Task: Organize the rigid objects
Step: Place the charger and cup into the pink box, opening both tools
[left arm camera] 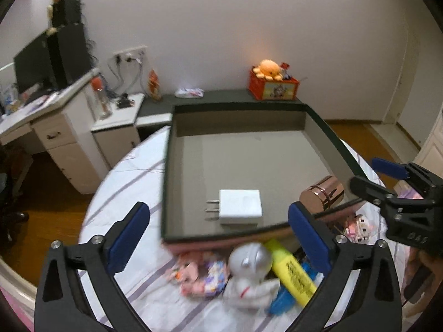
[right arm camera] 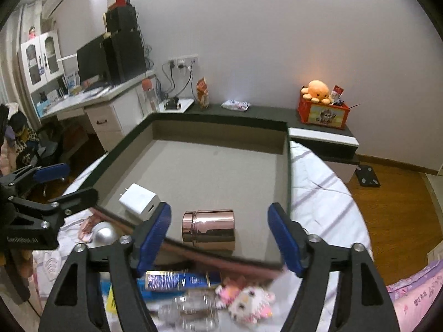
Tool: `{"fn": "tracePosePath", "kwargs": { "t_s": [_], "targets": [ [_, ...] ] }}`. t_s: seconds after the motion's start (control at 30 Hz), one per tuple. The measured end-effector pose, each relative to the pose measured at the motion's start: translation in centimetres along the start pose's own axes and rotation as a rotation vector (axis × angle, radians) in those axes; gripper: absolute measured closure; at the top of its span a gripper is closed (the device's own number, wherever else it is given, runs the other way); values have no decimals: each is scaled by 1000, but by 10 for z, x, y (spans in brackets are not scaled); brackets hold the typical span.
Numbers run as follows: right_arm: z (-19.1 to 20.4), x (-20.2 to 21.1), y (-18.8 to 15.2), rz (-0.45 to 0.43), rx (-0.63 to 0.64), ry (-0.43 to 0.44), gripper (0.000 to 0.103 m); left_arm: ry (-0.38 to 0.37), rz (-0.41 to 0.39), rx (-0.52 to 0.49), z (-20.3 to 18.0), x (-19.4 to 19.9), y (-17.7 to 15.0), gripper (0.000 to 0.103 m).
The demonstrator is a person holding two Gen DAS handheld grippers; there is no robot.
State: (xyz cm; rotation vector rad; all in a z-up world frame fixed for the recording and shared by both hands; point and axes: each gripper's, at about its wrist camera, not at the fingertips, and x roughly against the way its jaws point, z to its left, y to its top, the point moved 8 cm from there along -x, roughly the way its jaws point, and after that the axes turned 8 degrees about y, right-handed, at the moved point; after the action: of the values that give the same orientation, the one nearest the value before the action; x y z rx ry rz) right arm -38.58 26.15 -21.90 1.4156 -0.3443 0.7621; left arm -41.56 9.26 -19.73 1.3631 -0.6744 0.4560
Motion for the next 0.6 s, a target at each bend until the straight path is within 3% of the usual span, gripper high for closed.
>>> {"fn": "tracePosePath", "kwargs": {
  "t_s": [0.37, 0.6],
  "targets": [
    [8, 84, -43, -142, -66, 32, 23, 35, -120, 81, 25, 84, -55, 0],
    [20, 112, -74, -196, -45, -22, 20, 89, -130, 19, 27, 100, -89, 0]
  ]
}}
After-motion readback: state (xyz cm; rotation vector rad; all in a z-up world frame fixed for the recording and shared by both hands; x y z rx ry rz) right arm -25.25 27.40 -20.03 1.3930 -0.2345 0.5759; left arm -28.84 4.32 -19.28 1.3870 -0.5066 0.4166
